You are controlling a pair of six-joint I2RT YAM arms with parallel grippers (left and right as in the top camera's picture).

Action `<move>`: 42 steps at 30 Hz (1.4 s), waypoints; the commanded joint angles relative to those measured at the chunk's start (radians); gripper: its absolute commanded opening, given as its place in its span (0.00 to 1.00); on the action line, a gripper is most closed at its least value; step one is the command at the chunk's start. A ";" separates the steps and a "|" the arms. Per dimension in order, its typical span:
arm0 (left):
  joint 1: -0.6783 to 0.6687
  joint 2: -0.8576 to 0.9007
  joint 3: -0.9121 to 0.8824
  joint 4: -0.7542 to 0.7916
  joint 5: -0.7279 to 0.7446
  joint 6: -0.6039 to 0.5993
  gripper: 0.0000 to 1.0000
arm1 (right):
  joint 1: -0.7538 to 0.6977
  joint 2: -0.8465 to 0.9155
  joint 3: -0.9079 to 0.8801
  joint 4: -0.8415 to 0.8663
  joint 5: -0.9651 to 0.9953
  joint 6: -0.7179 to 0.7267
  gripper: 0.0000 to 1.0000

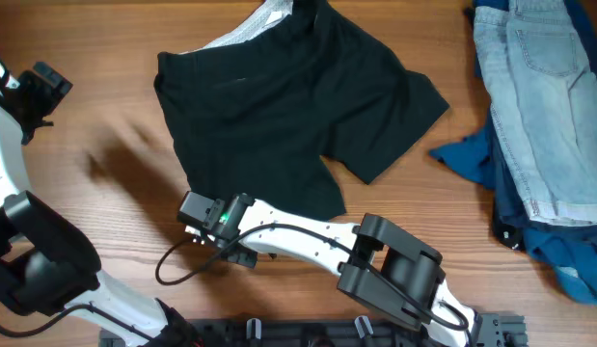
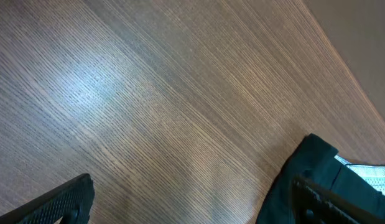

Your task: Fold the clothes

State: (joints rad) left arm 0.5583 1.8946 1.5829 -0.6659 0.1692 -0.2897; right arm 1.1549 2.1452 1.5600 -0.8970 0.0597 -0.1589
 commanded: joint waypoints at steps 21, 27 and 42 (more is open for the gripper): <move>-0.062 0.004 0.001 -0.017 0.006 0.020 1.00 | -0.590 0.024 -0.222 0.102 -0.227 0.421 0.04; -0.214 0.004 0.001 -0.026 0.009 0.021 1.00 | -0.887 0.024 -0.222 0.161 -0.137 0.271 0.04; -0.591 0.210 0.001 -0.109 0.209 0.019 0.89 | -1.045 -0.186 0.212 -0.171 -0.354 0.237 0.73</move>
State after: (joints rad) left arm -0.0113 2.0422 1.5833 -0.7704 0.3447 -0.2527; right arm 0.1085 1.9877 1.7584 -1.0550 -0.2779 0.0406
